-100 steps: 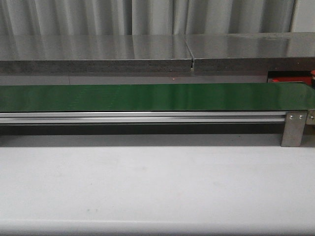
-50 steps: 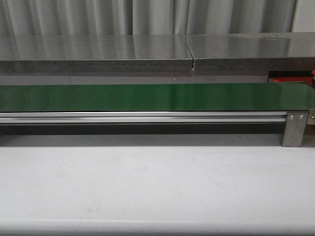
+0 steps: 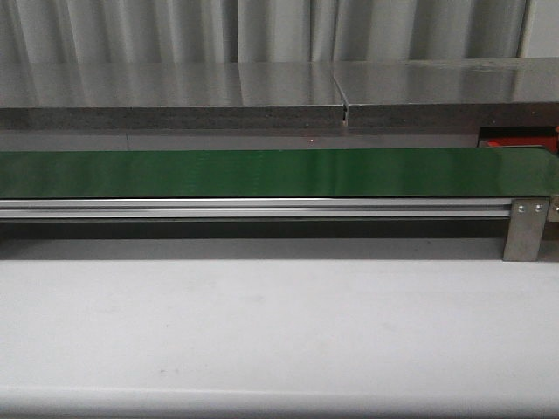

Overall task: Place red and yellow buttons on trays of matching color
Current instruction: 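Grasp a red button from the cluster with the left gripper, then lower the red button onto the belt start and release it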

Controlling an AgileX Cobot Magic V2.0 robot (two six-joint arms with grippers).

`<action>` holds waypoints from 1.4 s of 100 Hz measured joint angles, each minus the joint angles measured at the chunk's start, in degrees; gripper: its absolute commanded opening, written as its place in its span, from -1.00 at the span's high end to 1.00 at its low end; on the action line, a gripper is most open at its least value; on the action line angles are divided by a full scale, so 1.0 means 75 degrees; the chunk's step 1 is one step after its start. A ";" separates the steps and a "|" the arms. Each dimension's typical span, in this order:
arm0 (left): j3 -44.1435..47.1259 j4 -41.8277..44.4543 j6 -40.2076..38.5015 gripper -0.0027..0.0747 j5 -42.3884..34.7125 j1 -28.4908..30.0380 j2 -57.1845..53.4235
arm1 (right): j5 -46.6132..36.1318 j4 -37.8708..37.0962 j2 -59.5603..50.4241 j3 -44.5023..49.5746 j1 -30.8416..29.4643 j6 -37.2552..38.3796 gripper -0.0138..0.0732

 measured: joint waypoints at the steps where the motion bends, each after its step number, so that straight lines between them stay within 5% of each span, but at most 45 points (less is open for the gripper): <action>1: 0.0000 0.0000 0.0000 0.91 0.0021 -0.0019 -0.0037 | 0.0000 0.0000 0.0000 0.0000 0.0000 0.0000 0.95; 85: 0.0071 0.1059 -0.0403 0.91 0.0735 -0.1778 -0.0328 | 0.0000 0.0000 0.0000 0.0000 0.0000 -0.0005 0.95; 140: 0.3685 0.1237 -0.0403 0.91 -0.1694 -0.2123 -0.2075 | 0.0000 0.0000 0.0000 0.0000 0.0000 -0.0005 0.95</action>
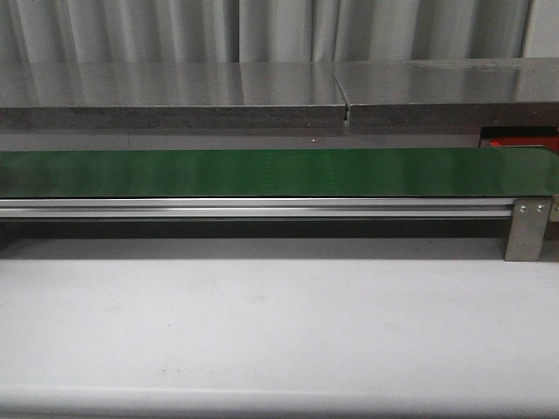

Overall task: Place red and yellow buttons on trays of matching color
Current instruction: 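Lower the red button onto the belt start and release it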

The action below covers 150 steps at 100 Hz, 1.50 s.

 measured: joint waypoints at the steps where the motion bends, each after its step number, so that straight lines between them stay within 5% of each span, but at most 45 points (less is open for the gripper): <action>1: 0.0034 0.0000 0.0000 0.91 -0.0051 0.0000 -0.0014 | 0.0000 0.0000 0.0000 0.0000 0.0000 0.0000 0.95; 47: 0.1216 -0.0013 0.0000 0.91 -0.1899 0.0000 0.0096 | 0.0000 0.0000 0.0000 0.0000 0.0000 0.0000 0.95; 90: 0.1453 -0.0251 0.0000 0.84 -0.2144 0.0000 0.0274 | 0.0000 0.0000 0.0000 0.0000 0.0000 0.0000 0.95; 102: 0.1453 -0.0287 0.0000 0.52 -0.2180 0.0000 0.0290 | 0.0000 0.0000 0.0000 0.0000 0.0000 0.0000 0.95; 119: 0.1453 -0.0329 0.0000 -0.52 -0.2180 0.0000 0.0303 | 0.0000 0.0000 0.0000 0.0000 0.0000 0.0000 0.95; 126: 0.1453 -0.0364 0.0000 -0.79 -0.2180 0.0000 0.0303 | 0.0000 0.0000 0.0000 0.0000 0.0000 0.0000 0.95; 150: 0.1453 -0.0610 0.0000 -0.86 -0.2022 0.0000 0.0268 | 0.0000 0.0000 0.0000 0.0000 0.0000 0.0000 0.95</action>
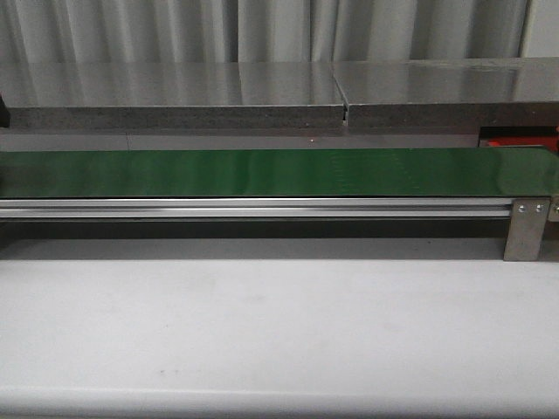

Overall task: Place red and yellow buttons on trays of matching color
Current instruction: 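Lower the red button onto the belt start and release it, then grasp the yellow button beside the belt with the left gripper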

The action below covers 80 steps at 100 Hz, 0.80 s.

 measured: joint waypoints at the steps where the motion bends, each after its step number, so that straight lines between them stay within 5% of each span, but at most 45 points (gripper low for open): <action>1: 0.0000 0.0000 0.0000 -0.86 -0.0002 0.0000 -0.0021 | 0.0000 0.0000 0.0000 0.0000 0.0000 0.0000 0.95; 26: -0.0207 0.0000 0.0000 -0.86 0.0079 0.0195 -0.0707 | 0.0000 0.0000 0.0000 0.0000 0.0000 0.0000 0.95; 80: -0.0940 0.0282 0.0000 -0.86 0.0233 0.2344 -0.0290 | 0.0000 0.0000 0.0000 0.0000 0.0000 0.0000 0.95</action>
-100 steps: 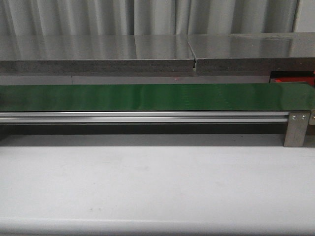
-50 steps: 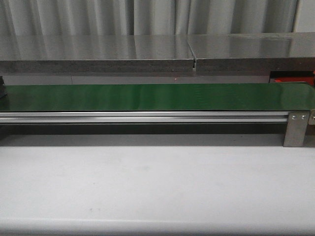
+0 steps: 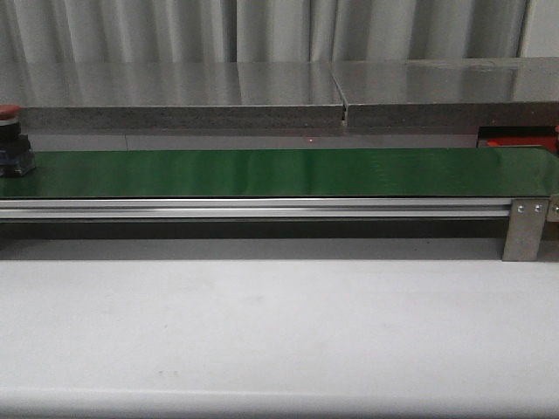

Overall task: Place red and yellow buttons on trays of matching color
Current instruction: 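Grasp the yellow button beside the belt with the left gripper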

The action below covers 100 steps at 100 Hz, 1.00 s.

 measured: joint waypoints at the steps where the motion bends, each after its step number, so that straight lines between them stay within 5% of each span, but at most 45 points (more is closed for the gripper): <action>1: -0.0026 0.0000 0.0000 -0.86 0.0000 0.0026 0.0030 | 0.0000 0.0000 0.0000 0.0000 0.0000 0.0000 0.95; 100: -0.3761 0.0054 0.0330 -0.86 0.0136 0.0175 0.4121 | 0.0000 0.0000 0.0000 0.0000 0.0000 0.0000 0.95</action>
